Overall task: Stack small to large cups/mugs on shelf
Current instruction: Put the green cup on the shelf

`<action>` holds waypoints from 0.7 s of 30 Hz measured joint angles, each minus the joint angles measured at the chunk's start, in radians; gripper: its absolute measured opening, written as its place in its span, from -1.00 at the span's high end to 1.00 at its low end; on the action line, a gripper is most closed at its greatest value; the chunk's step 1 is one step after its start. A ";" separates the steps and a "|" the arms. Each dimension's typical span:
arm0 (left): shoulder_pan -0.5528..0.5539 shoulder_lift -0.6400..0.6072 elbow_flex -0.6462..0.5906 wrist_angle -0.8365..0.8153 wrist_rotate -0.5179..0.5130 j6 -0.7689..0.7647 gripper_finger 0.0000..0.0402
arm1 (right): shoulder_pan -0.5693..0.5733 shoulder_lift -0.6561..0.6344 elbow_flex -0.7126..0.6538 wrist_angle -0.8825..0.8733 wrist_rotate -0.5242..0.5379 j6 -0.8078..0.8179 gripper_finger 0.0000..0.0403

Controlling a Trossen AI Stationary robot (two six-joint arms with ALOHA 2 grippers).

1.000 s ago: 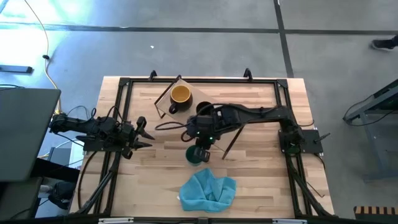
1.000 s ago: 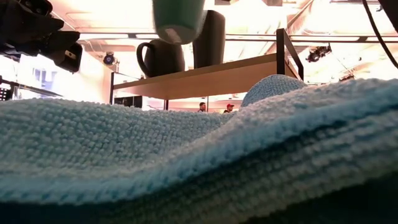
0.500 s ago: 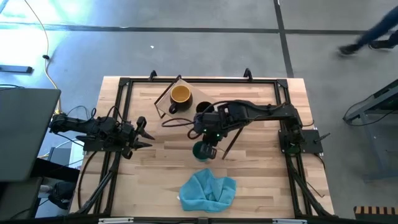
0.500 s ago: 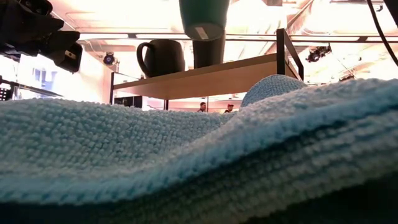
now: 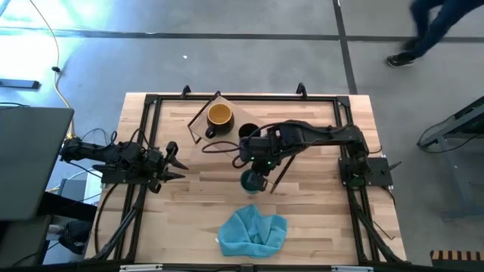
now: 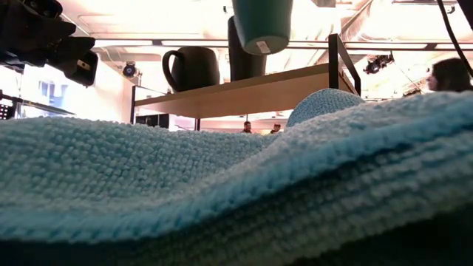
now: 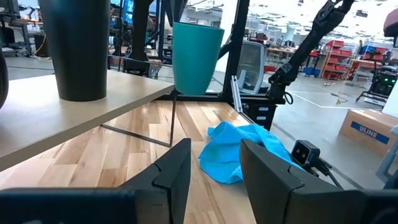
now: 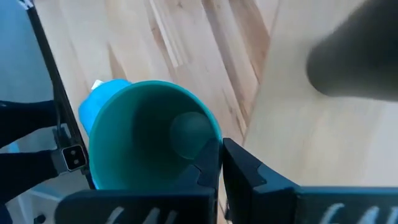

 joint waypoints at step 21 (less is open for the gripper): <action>0.000 0.000 0.000 0.000 0.004 -0.012 0.38 | -0.062 -0.063 0.000 -0.046 0.081 0.026 1.00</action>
